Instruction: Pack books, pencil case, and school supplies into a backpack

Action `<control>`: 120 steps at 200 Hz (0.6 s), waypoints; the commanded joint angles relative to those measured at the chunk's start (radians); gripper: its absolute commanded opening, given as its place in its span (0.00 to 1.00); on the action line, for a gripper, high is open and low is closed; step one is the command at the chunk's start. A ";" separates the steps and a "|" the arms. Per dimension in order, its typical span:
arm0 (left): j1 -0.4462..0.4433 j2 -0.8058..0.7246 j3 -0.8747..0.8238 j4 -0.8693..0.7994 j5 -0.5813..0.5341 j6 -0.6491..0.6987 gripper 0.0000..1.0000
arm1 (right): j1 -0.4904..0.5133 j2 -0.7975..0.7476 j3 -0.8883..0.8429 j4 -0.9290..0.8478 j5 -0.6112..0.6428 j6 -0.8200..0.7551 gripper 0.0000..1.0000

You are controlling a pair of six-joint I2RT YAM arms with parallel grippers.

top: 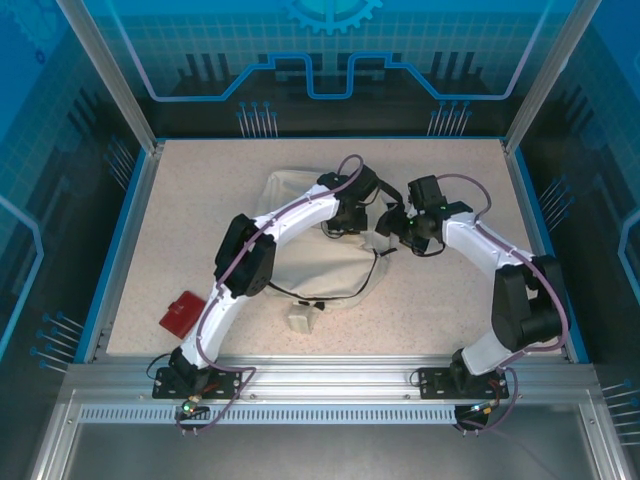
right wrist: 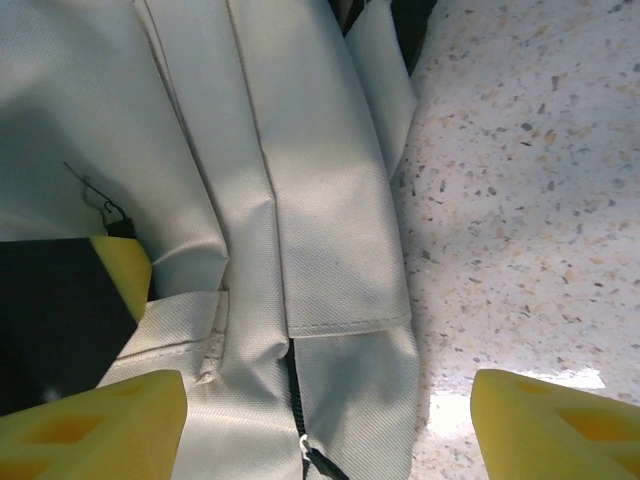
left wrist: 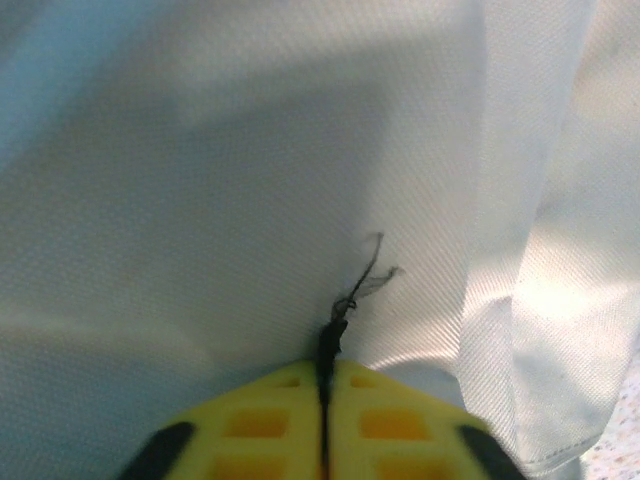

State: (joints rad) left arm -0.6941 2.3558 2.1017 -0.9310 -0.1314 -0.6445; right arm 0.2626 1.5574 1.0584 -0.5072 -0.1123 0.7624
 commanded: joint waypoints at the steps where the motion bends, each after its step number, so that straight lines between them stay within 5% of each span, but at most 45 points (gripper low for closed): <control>1: -0.018 -0.010 0.020 -0.023 -0.007 0.035 0.00 | -0.013 -0.037 -0.014 -0.011 0.023 0.014 0.75; 76: -0.004 -0.358 -0.313 0.229 -0.033 0.051 0.00 | -0.013 0.026 0.031 0.105 -0.217 -0.013 0.71; 120: 0.011 -0.425 -0.410 0.275 -0.024 0.047 0.00 | 0.009 0.167 0.151 0.108 -0.351 -0.038 0.74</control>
State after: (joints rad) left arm -0.6956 1.9667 1.7370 -0.6964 -0.1429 -0.6174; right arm 0.2626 1.6569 1.1378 -0.4168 -0.3496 0.7555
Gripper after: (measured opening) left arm 0.068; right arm 0.733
